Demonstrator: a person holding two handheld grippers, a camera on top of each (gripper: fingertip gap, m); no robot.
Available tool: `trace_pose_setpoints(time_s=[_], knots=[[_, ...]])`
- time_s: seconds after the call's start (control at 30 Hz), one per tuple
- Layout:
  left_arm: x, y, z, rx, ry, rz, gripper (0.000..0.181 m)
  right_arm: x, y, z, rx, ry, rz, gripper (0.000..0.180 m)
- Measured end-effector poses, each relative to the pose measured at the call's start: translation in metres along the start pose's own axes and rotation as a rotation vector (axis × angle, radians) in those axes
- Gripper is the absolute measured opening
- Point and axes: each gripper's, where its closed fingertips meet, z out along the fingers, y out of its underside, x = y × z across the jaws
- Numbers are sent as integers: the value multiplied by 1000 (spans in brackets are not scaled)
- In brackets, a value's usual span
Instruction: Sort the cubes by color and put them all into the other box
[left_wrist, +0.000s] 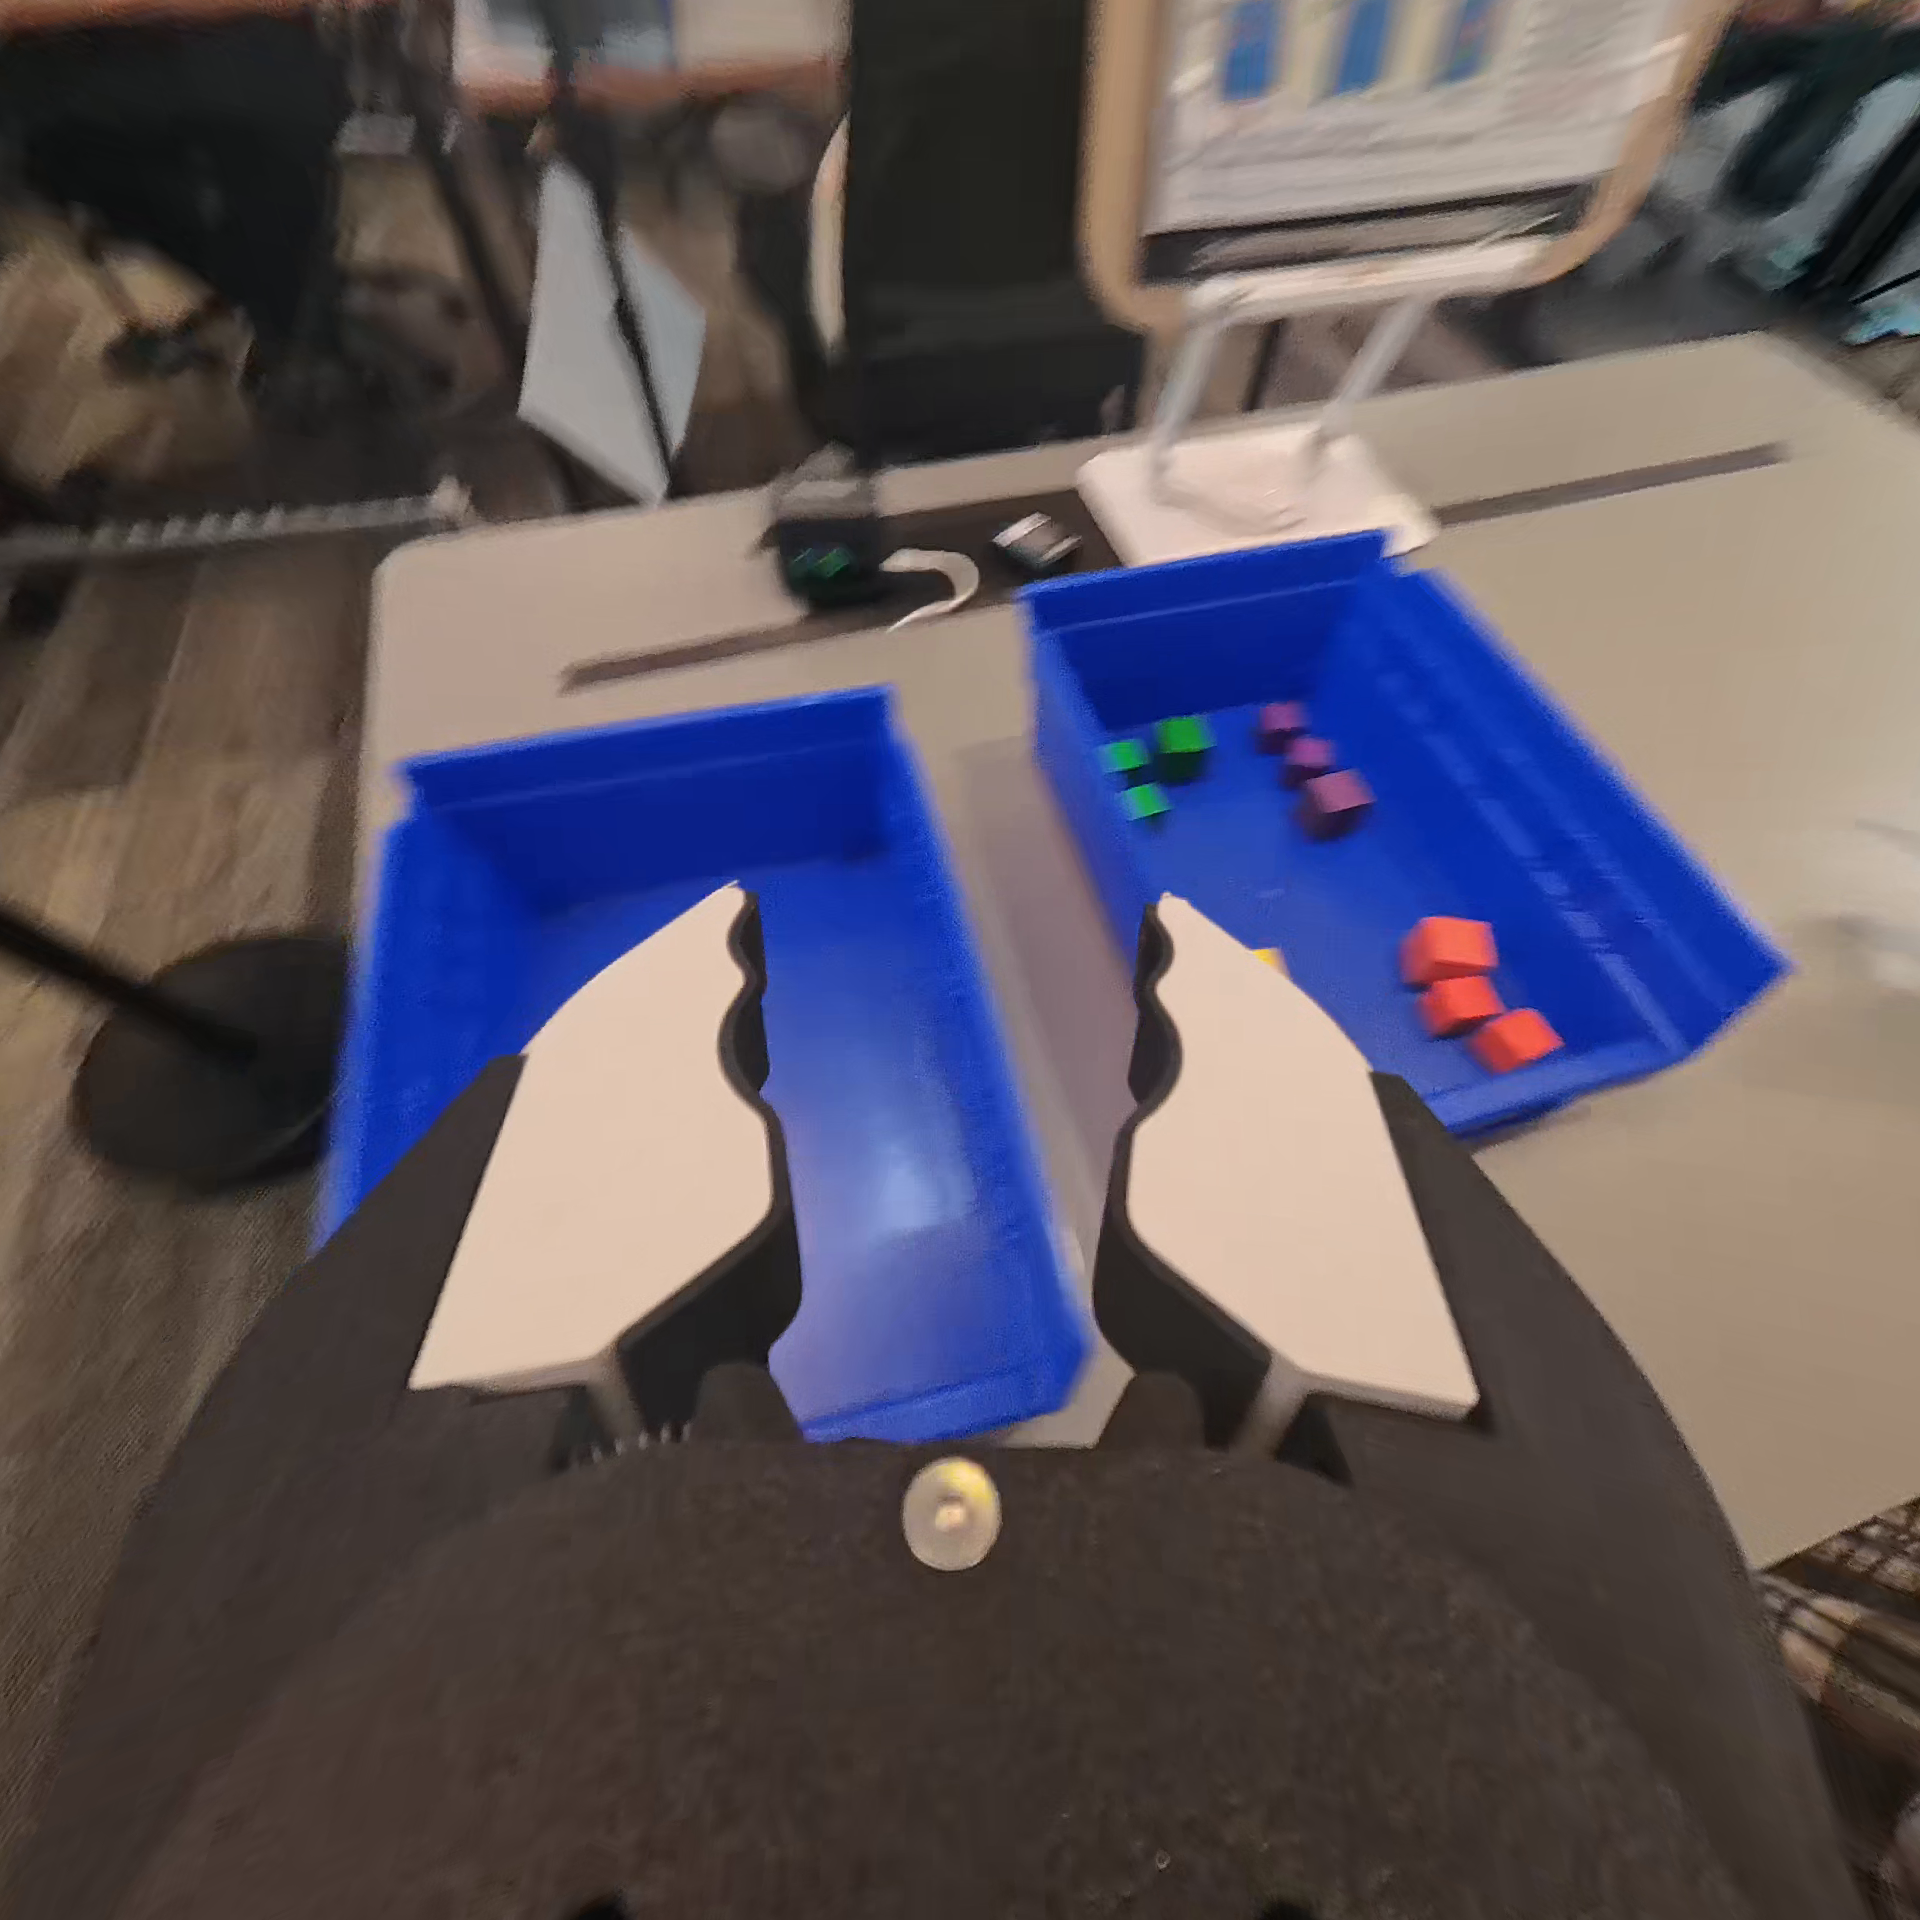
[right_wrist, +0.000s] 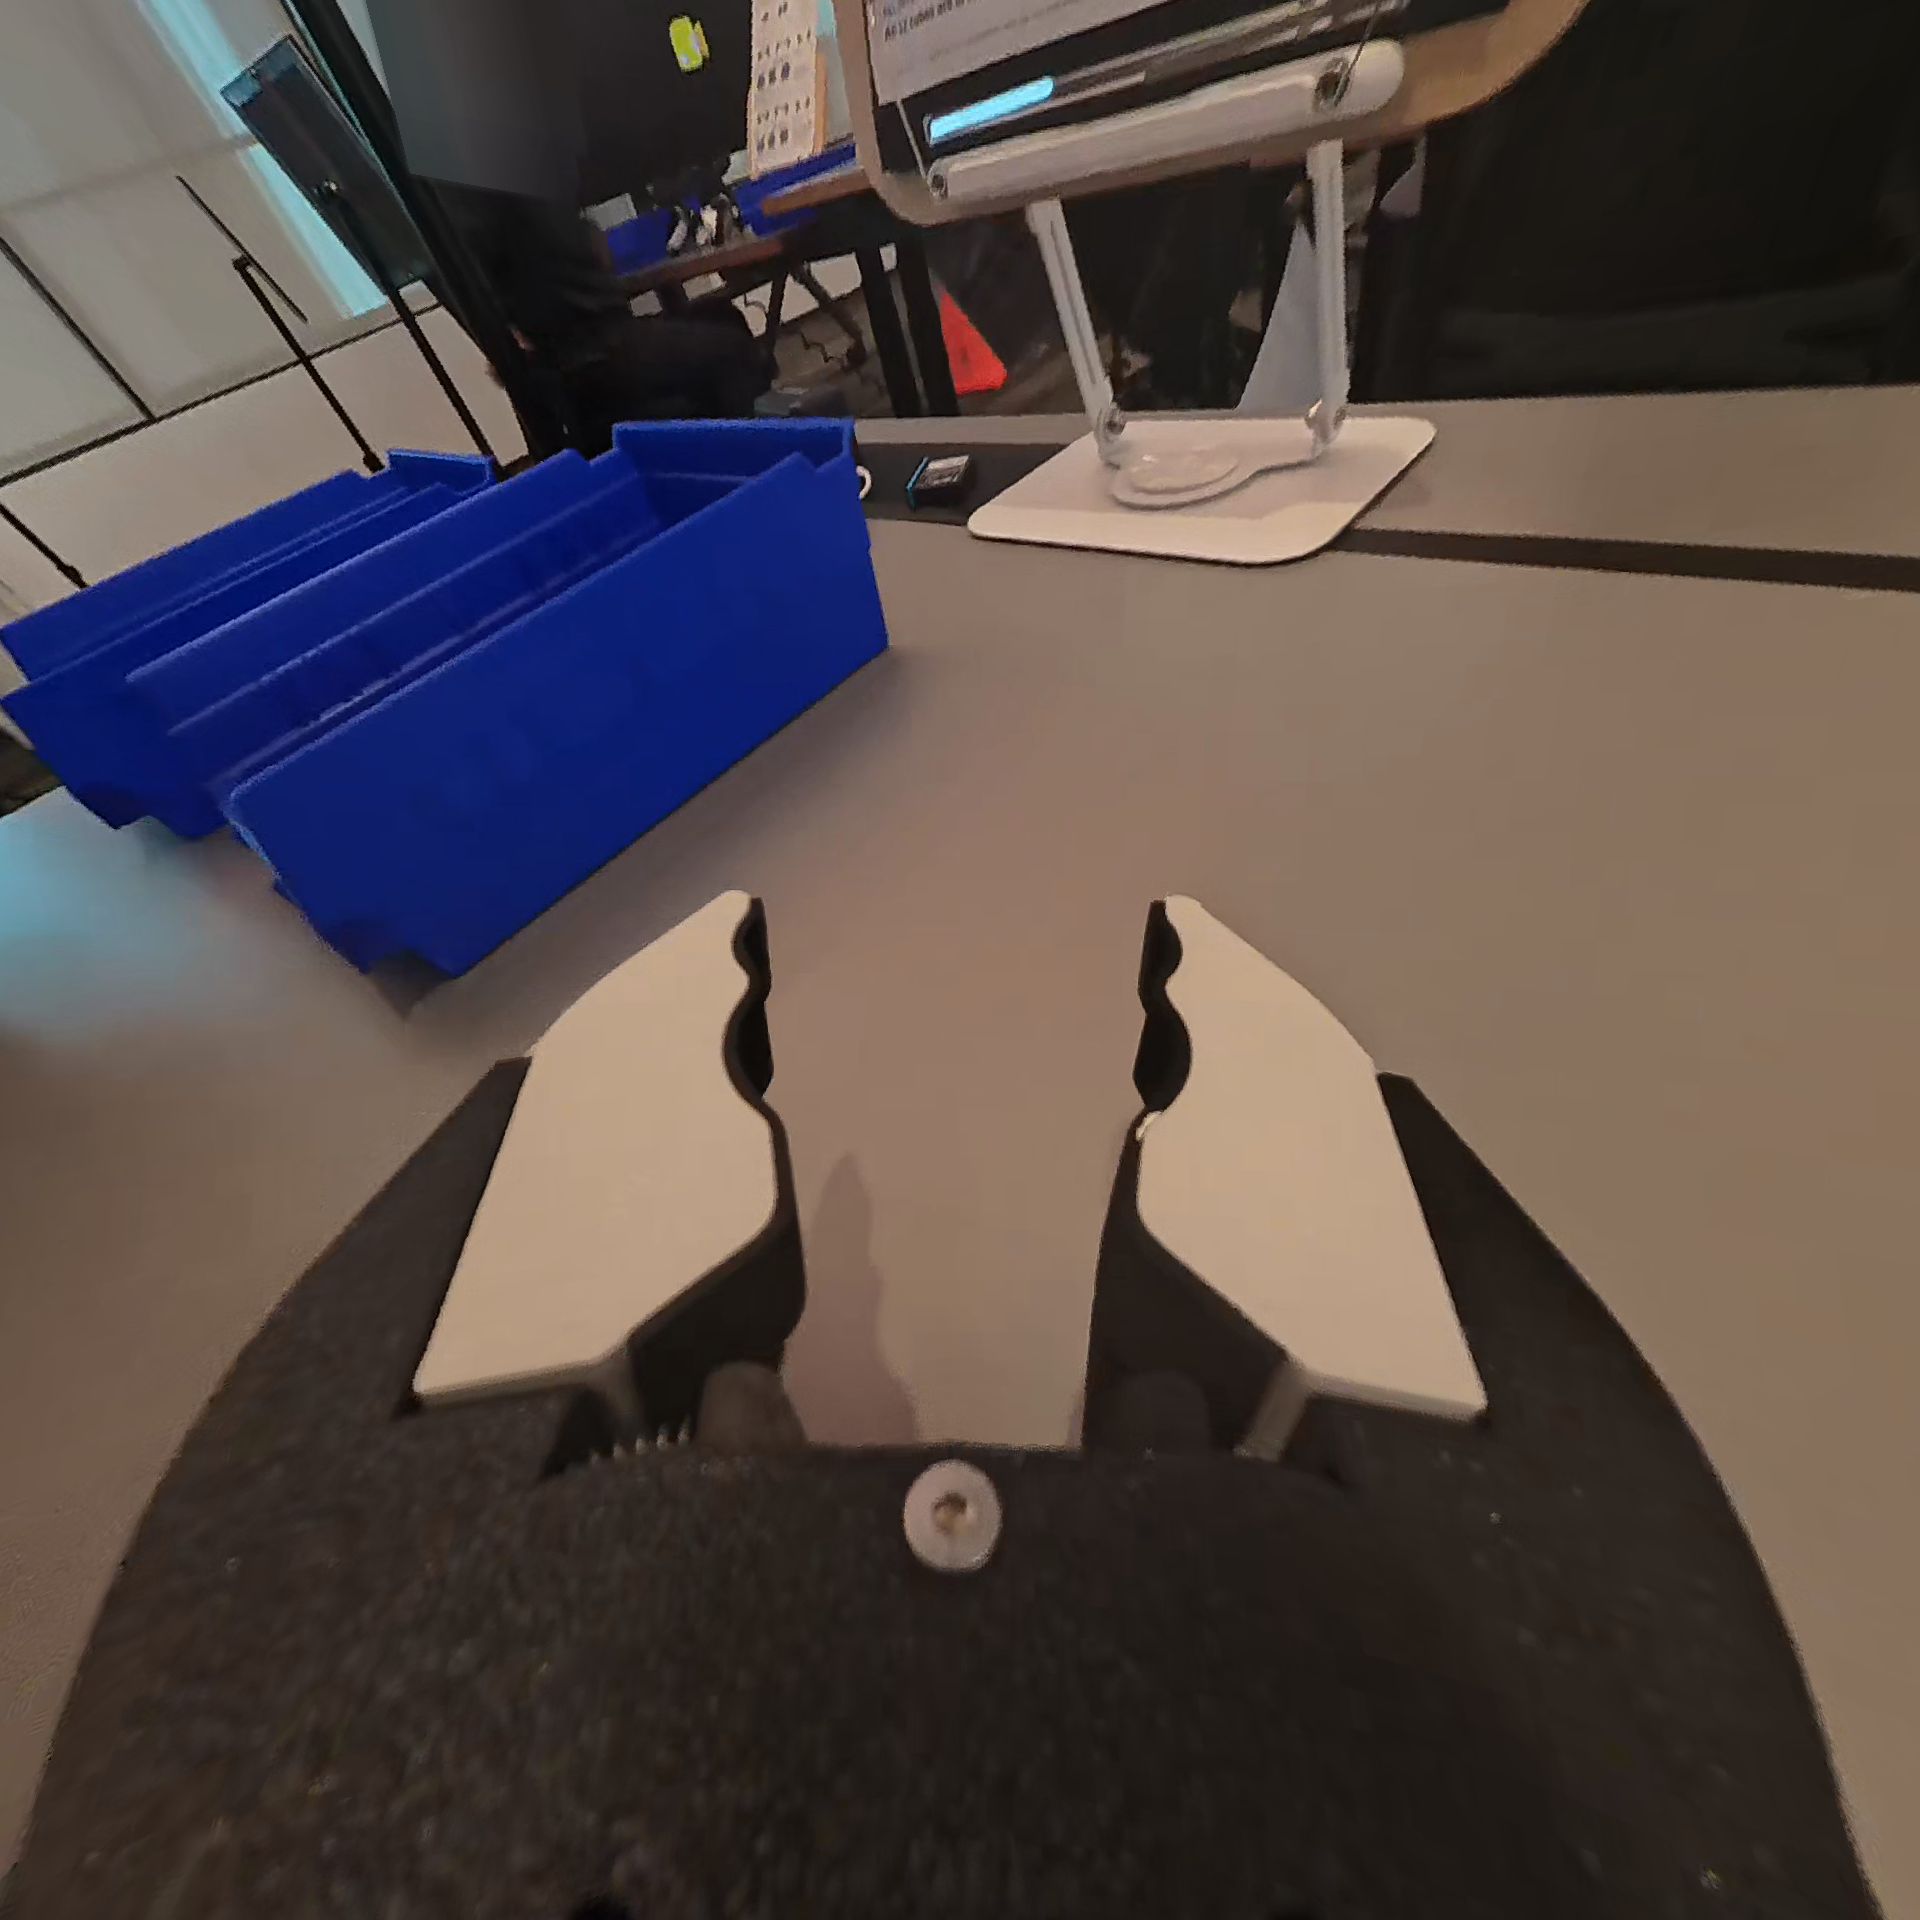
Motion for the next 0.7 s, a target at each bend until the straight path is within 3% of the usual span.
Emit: trace_pose_setpoints(time_s=[0.33, 0.7], knots=[[-124, 25, 5, -259, -226, -73, 80, -6, 5, 0, 46, -53, -15, 60], [-154, 52, 17, -335, -252, -154, 87, -9, 1, -1, 70, -77, -17, 58]])
